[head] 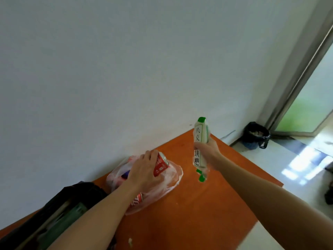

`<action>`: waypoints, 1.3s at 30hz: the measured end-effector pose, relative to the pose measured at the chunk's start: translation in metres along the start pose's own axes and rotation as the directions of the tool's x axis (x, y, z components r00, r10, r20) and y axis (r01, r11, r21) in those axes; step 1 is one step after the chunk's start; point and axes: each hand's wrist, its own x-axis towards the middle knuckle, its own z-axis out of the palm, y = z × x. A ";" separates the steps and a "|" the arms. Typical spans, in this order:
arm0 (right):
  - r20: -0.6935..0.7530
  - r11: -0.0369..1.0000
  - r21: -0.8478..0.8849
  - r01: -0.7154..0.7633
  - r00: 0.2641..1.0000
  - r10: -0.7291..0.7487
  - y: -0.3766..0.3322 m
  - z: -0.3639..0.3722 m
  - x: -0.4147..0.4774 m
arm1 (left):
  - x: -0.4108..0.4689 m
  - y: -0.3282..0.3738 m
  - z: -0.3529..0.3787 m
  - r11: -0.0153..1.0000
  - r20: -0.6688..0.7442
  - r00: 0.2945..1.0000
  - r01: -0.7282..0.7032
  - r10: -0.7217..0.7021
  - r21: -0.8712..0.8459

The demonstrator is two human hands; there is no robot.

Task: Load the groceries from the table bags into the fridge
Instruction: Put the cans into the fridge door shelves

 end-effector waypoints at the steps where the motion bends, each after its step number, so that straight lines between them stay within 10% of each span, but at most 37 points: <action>1: -0.015 0.999 -0.052 -0.001 1.000 0.000 0.002 -0.018 -0.014 | -0.002 0.012 -0.004 1.000 -0.001 1.000 -0.022 0.022 0.012; 14: -0.509 0.855 -0.462 -0.235 0.860 -0.039 0.077 -0.300 -0.216 | -0.008 0.292 -0.022 0.837 -0.002 0.837 -0.547 0.547 -0.002; 29: -0.820 0.825 -0.239 -0.512 0.562 0.111 0.238 -0.649 -0.495 | -0.138 0.732 0.037 0.544 0.025 0.543 -0.836 0.839 -0.071; 39: -0.889 0.806 -0.156 -0.571 0.437 0.137 0.284 -0.803 -0.515 | -0.105 0.929 0.061 0.392 -0.045 0.394 -0.919 0.918 -0.046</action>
